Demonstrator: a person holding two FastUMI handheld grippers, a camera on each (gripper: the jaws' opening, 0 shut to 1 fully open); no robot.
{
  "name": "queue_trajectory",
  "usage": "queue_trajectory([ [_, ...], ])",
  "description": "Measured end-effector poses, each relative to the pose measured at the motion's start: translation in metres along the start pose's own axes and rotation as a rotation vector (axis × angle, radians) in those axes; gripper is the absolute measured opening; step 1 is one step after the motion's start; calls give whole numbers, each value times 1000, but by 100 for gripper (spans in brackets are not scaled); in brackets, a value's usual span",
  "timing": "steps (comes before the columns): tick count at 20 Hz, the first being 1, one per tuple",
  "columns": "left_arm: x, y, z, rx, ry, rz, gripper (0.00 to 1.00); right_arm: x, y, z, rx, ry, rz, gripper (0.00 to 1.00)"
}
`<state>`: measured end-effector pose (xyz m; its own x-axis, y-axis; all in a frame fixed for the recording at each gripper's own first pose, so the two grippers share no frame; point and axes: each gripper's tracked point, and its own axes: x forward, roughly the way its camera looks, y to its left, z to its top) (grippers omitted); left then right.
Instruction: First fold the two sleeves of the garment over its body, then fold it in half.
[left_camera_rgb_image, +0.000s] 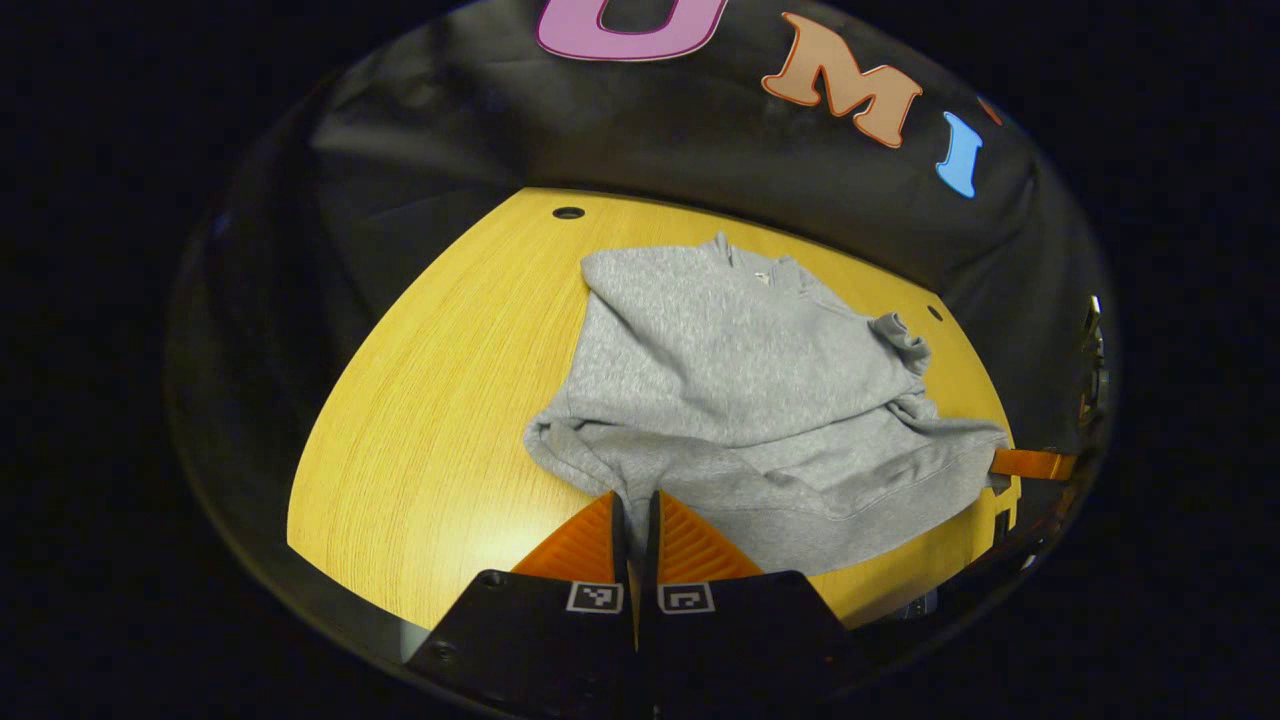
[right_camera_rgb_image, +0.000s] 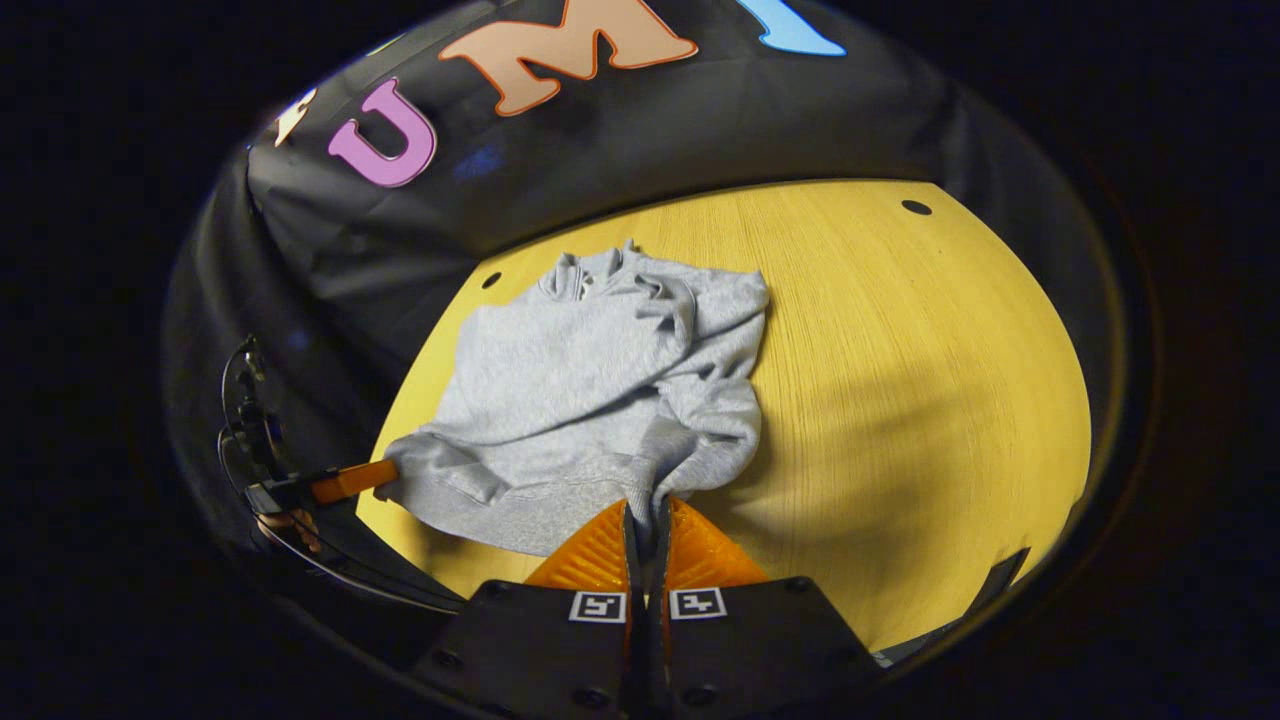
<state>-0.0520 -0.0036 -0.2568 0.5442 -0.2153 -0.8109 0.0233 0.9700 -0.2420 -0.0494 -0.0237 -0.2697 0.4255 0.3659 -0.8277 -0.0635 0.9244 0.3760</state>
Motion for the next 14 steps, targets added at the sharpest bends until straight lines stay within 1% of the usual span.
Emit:
queue_trajectory([
  [4, -1, -3, 28, -29, -3, -16, 0, -3, 8, 36, 66, -40, 44, 2],
  [5, -2, -4, 40, -34, -25, -25, 0, 0, 8, 47, 83, -62, 47, 2],
  [9, 7, -2, 68, -19, -31, -30, 0, 3, 12, 78, 131, -119, 66, 1],
  [11, 21, -2, 76, -39, -2, -26, 0, 12, 10, 87, 153, -118, 65, 1],
  [14, 43, -1, 93, -109, 30, -38, 0, 32, 3, 102, 159, -122, 36, 1],
])
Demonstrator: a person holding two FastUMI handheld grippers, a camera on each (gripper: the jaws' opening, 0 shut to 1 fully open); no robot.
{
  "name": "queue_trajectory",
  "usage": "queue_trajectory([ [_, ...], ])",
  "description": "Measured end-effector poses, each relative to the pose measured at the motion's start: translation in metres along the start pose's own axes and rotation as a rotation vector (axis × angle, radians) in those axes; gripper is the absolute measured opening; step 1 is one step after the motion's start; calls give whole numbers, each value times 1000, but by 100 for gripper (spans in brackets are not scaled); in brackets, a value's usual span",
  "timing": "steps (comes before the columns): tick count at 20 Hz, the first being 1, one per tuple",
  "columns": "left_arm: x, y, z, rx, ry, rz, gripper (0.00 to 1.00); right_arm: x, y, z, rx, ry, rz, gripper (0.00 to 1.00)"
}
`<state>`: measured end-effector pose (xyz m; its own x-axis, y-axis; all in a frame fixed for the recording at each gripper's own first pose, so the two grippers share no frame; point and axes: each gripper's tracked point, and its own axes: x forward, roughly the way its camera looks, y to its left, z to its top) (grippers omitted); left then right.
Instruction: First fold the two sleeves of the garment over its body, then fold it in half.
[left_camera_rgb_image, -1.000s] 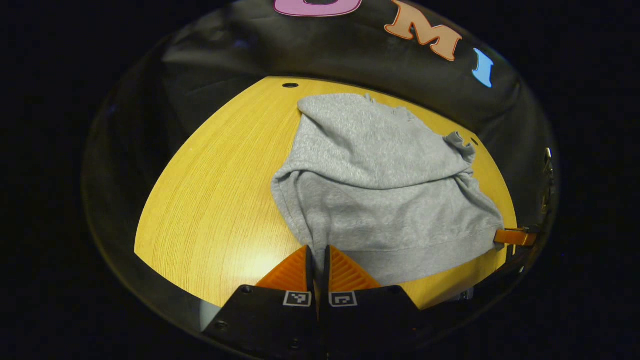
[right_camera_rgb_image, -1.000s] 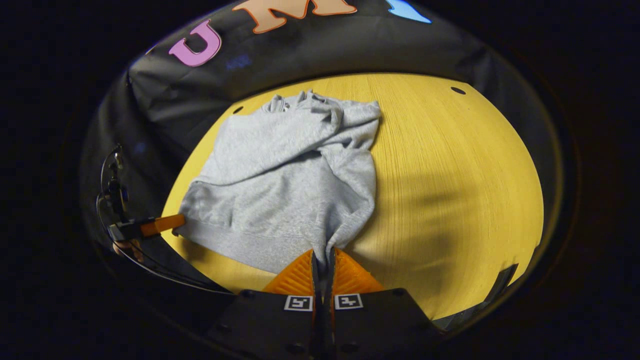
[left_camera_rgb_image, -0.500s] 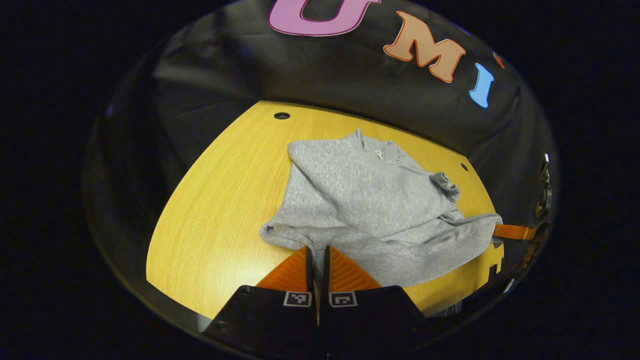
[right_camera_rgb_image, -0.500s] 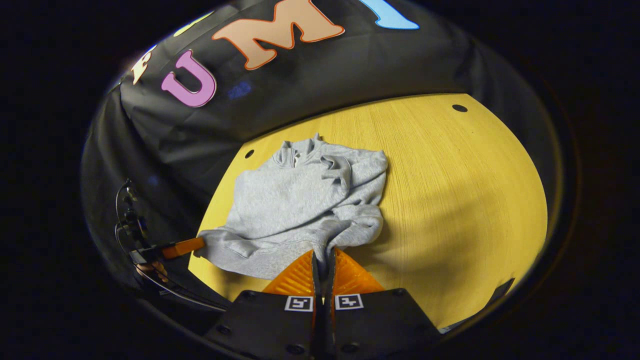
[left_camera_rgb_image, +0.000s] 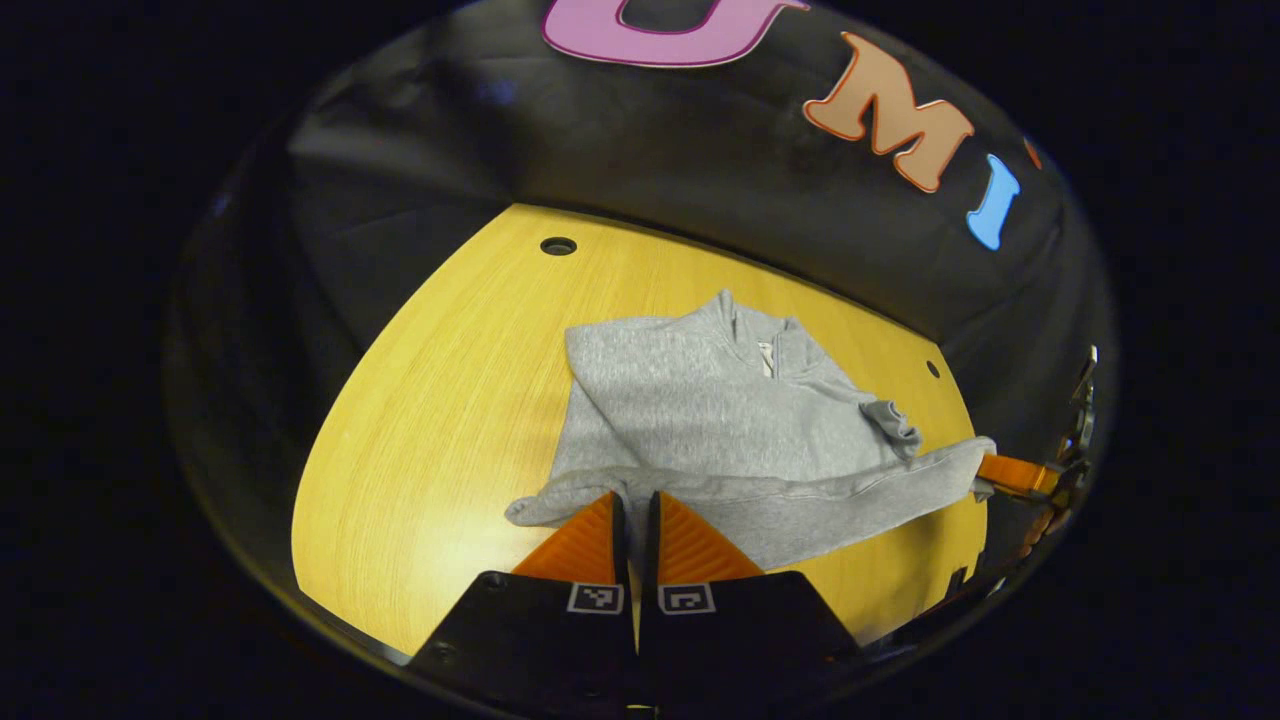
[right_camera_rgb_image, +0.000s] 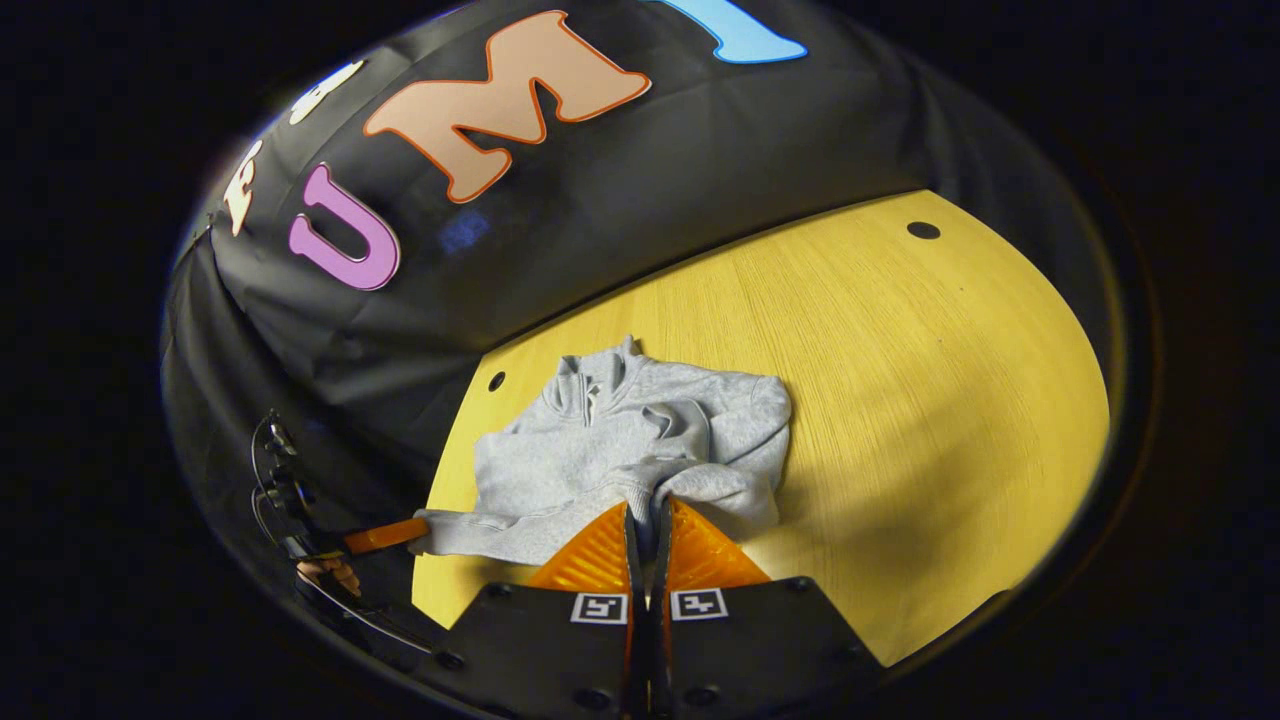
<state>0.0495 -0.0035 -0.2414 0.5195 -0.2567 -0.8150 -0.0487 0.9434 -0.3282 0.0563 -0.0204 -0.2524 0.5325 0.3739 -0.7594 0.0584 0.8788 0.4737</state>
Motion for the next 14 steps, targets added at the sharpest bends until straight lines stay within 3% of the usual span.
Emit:
queue_trajectory([
  [8, 61, 9, 12, -104, 136, 23, 0, 62, -14, 9, 64, 78, -75, 2],
  [9, 66, 10, 11, -101, 155, 26, 0, 68, -17, 8, 82, 92, -82, 9],
  [10, 70, 11, 10, -101, 177, 30, 0, 73, -19, 9, 99, 109, -88, 2],
  [12, 78, 11, 10, -127, 201, 43, 0, 83, -18, 18, 124, 74, -88, 11],
  [13, 79, 9, 14, -150, 190, 43, 0, 86, -18, 26, 118, 30, -89, 11],
  [14, 80, 7, 22, -168, 149, 37, 3, 88, -16, 35, 106, -16, -82, 29],
])
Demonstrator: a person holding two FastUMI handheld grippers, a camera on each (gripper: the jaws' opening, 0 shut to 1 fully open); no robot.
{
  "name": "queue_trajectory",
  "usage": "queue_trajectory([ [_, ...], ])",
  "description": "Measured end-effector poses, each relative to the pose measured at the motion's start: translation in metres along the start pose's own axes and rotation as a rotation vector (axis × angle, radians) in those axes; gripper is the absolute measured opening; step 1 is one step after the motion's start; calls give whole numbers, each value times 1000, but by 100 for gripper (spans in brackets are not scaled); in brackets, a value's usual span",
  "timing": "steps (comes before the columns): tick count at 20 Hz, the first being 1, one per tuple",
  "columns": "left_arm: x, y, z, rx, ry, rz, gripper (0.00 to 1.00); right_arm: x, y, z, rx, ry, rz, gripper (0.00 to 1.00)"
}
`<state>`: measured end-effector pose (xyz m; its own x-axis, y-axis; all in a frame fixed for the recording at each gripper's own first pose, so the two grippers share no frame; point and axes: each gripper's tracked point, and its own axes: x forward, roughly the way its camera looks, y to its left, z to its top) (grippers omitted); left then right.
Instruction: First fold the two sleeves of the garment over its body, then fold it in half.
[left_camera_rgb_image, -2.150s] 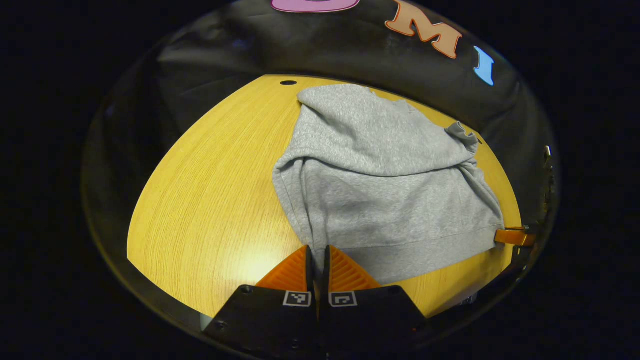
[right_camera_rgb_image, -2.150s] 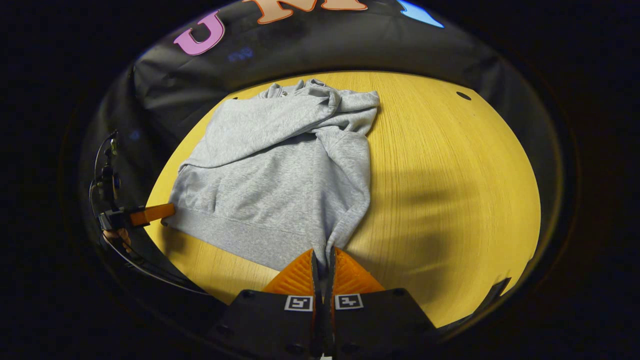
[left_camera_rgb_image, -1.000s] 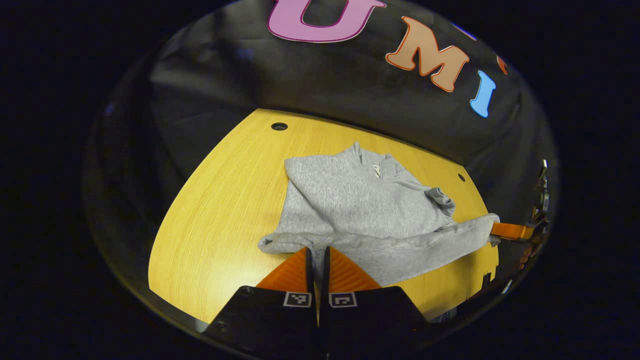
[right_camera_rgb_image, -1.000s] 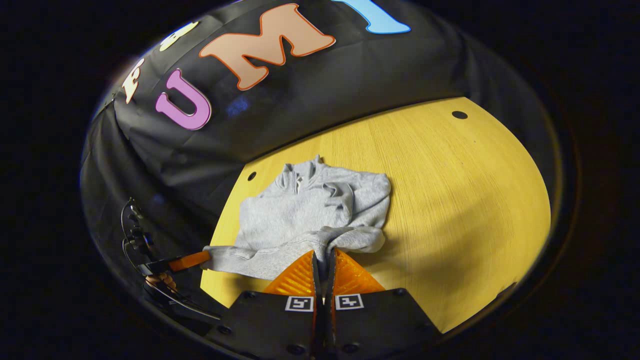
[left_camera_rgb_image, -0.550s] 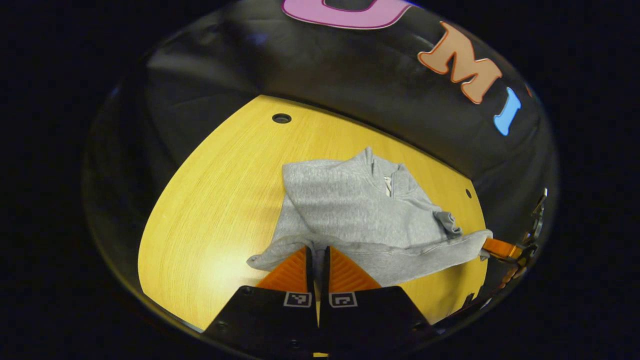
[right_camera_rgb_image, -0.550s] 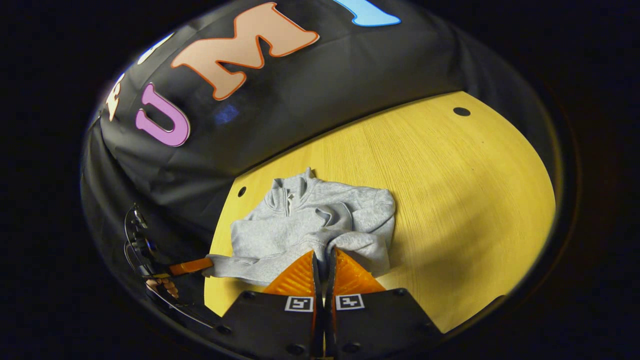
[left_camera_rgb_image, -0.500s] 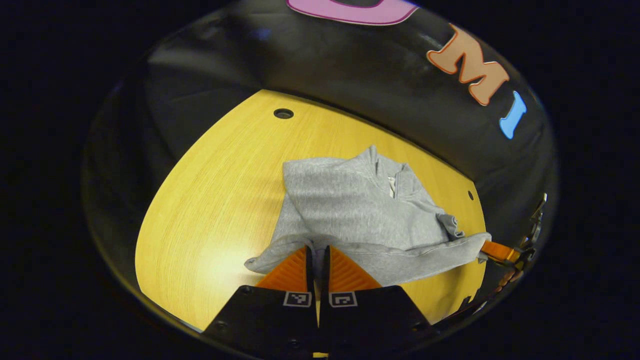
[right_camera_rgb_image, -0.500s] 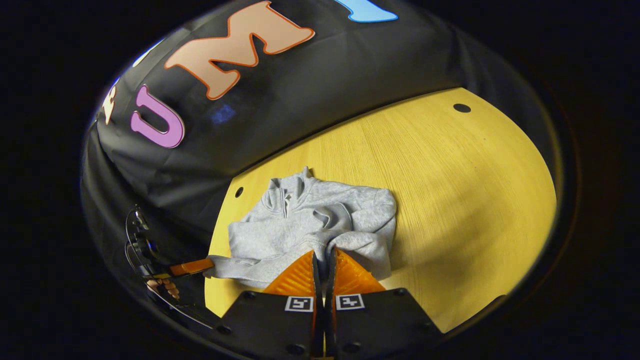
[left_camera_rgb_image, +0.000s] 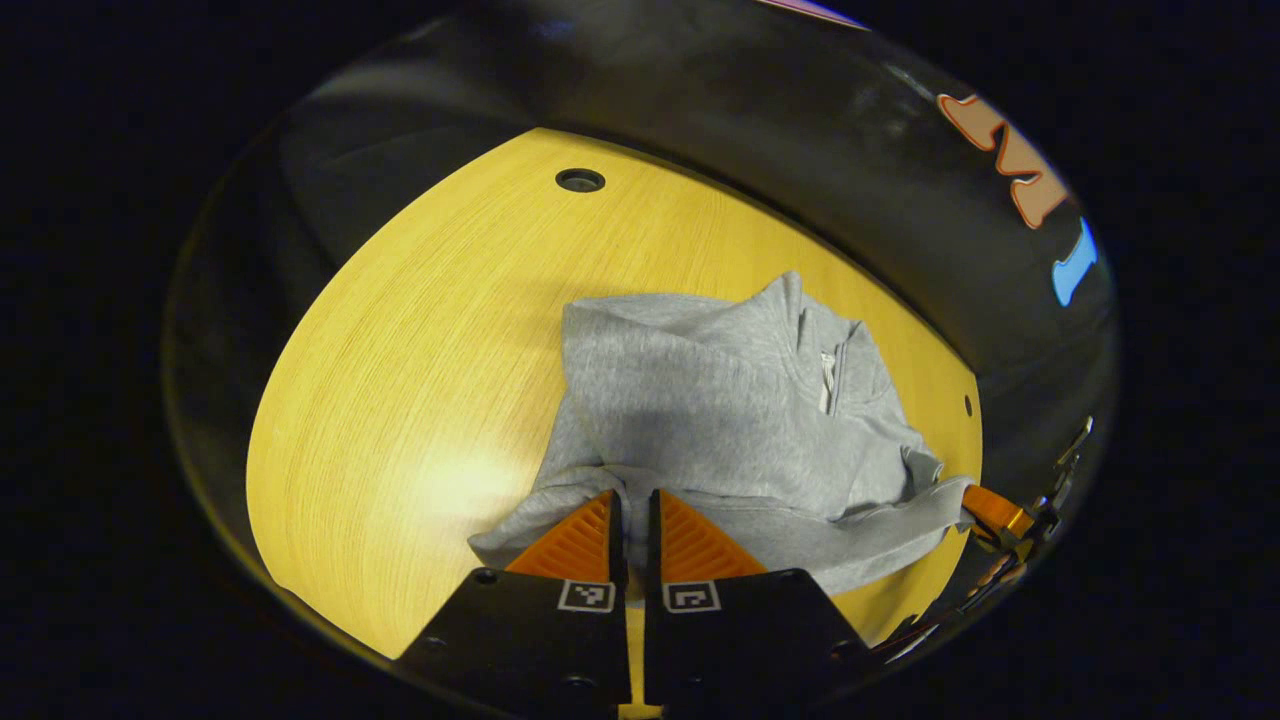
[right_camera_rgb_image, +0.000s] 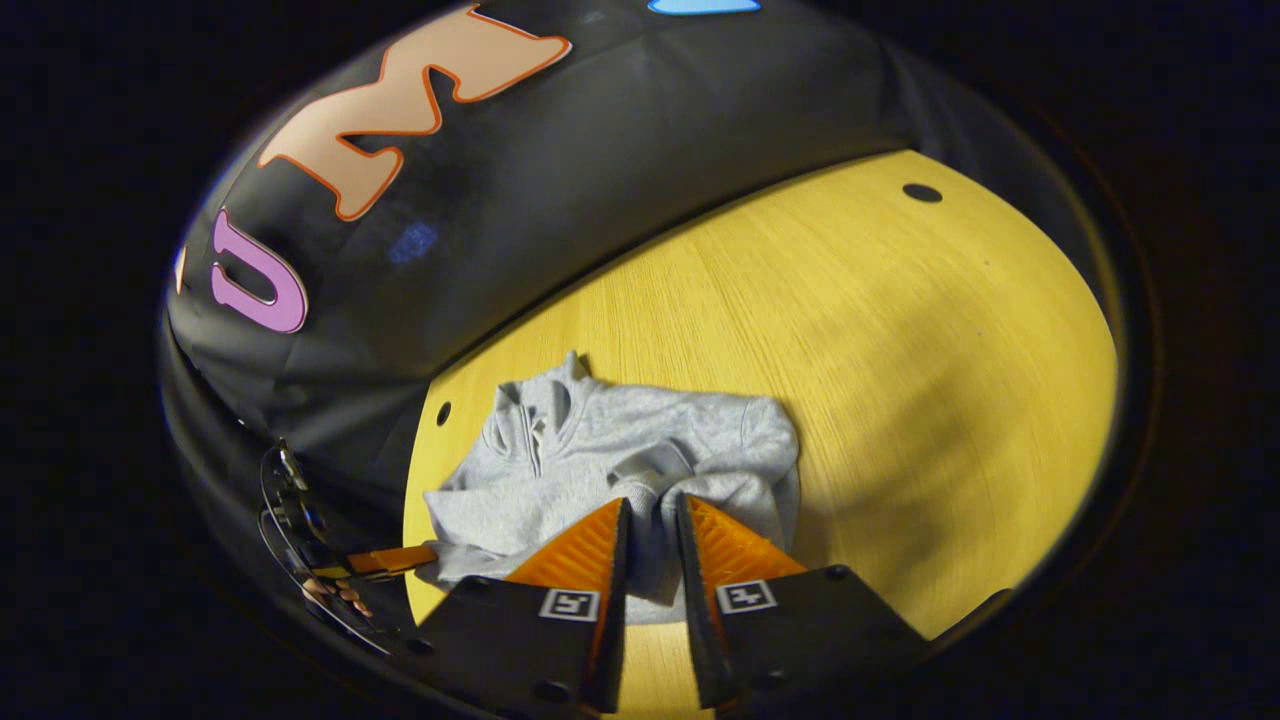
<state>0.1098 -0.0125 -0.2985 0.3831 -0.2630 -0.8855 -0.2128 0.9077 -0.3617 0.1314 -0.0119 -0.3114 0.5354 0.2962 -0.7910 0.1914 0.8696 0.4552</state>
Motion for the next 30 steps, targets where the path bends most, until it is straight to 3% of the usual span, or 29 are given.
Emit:
queue_trajectory([
  [1, -4, -2, 14, -2, -64, -9, 6, -2, 8, 10, -2, -43, 16, 49],
  [3, -11, -8, 44, 24, -199, -27, 27, -6, 16, 26, -14, -112, 25, 91],
  [4, -17, -12, 55, 50, -255, -27, 48, -8, 15, 33, -29, -143, 19, 96],
  [5, -24, -16, 65, 86, -307, -19, 64, -13, 18, 43, -50, -184, 17, 89],
  [6, -30, -20, 73, 120, -348, -9, 81, -20, 21, 51, -77, -226, 15, 96],
  [8, -51, -29, 88, 181, -444, 12, 93, -37, 28, 70, -143, -327, -5, 96],
  [13, -118, -50, 110, 287, -727, 79, 95, -104, 56, 93, -324, -578, -31, 95],
  [19, -178, -59, 84, 374, -878, 119, 95, -174, 92, 73, -540, -780, -57, 96],
  [22, -183, -71, 85, 384, -911, 144, 96, -203, 103, 60, -579, -835, -52, 92],
  [24, -191, -74, 83, 385, -935, 132, 95, -218, 114, 53, -582, -875, -27, 96],
  [30, -205, -85, 72, 423, -960, 111, 95, -217, 118, 33, -602, -838, -8, 98],
])
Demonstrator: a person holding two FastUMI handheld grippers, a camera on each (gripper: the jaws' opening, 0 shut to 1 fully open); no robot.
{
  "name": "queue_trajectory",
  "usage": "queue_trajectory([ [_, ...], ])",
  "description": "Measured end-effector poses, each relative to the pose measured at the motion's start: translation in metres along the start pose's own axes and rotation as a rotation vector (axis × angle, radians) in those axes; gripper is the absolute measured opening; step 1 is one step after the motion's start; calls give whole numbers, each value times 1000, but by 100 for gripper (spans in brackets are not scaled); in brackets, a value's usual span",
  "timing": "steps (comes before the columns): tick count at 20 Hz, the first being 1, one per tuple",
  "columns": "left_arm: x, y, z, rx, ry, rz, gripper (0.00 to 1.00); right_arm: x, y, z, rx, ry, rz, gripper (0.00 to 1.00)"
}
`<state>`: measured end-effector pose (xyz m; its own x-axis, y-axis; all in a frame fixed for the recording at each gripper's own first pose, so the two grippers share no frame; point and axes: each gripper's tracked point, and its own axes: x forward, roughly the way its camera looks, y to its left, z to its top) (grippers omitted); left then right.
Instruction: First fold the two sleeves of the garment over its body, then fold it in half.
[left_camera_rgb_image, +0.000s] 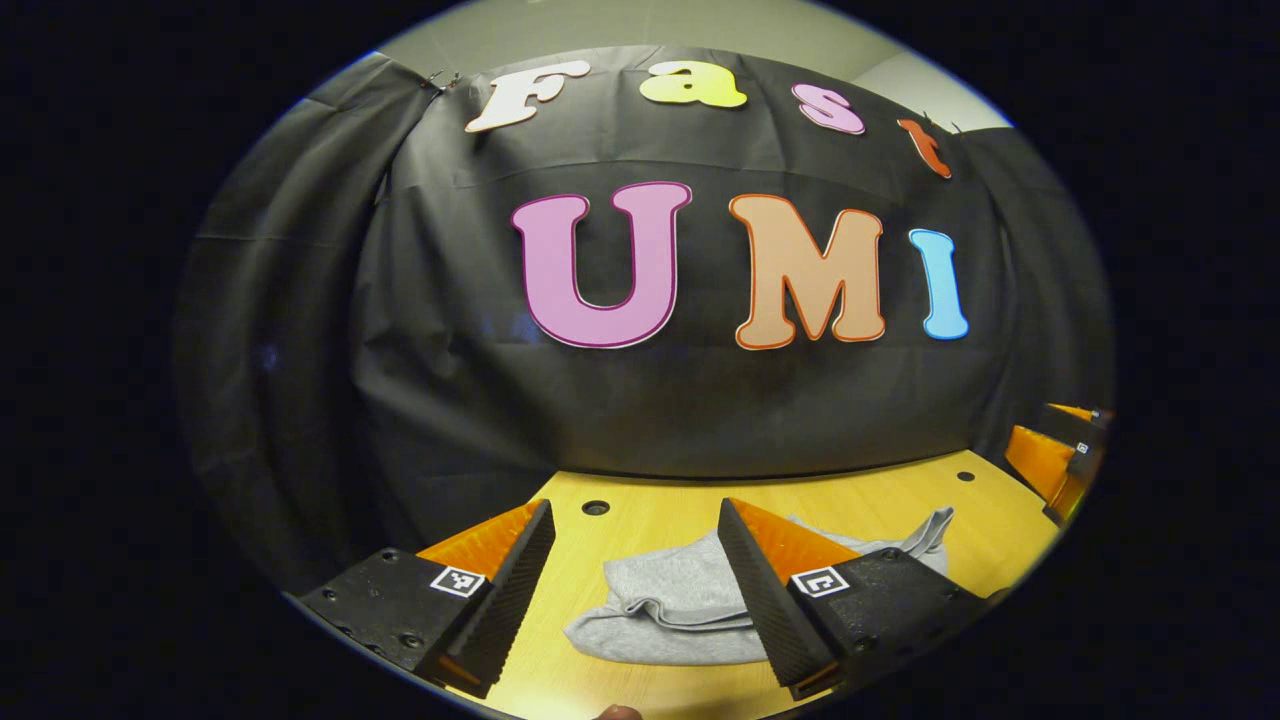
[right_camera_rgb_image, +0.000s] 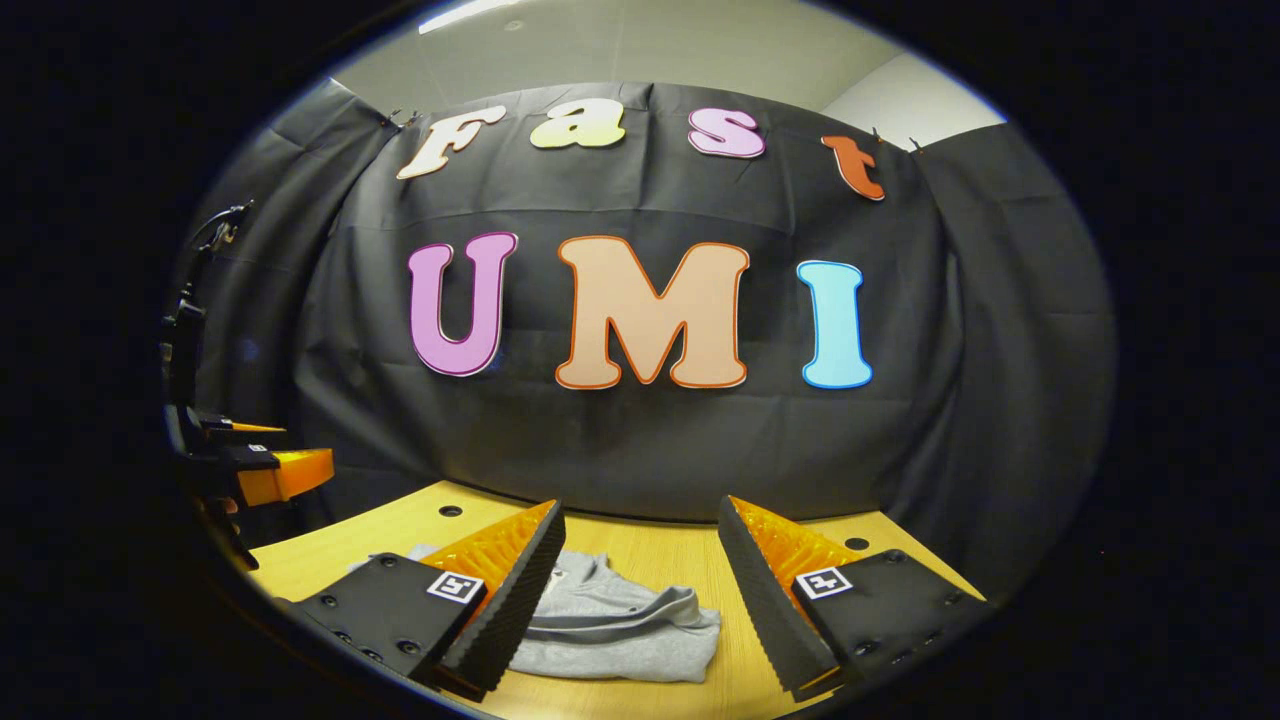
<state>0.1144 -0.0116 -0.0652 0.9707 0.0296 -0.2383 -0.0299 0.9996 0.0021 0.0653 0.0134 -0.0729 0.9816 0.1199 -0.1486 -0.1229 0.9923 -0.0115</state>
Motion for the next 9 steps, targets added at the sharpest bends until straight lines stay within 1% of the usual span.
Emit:
queue_trajectory([
  [4, -2, -6, 9, 11, -33, -16, 95, -2, 6, 2, -2, 2, 9, 97],
  [6, -2, -7, 15, 12, -46, -18, 95, -3, 17, -4, -7, 34, 52, 97],
  [9, -4, -2, 25, 41, -80, -5, 94, -6, 19, 4, -24, 12, 54, 98],
])
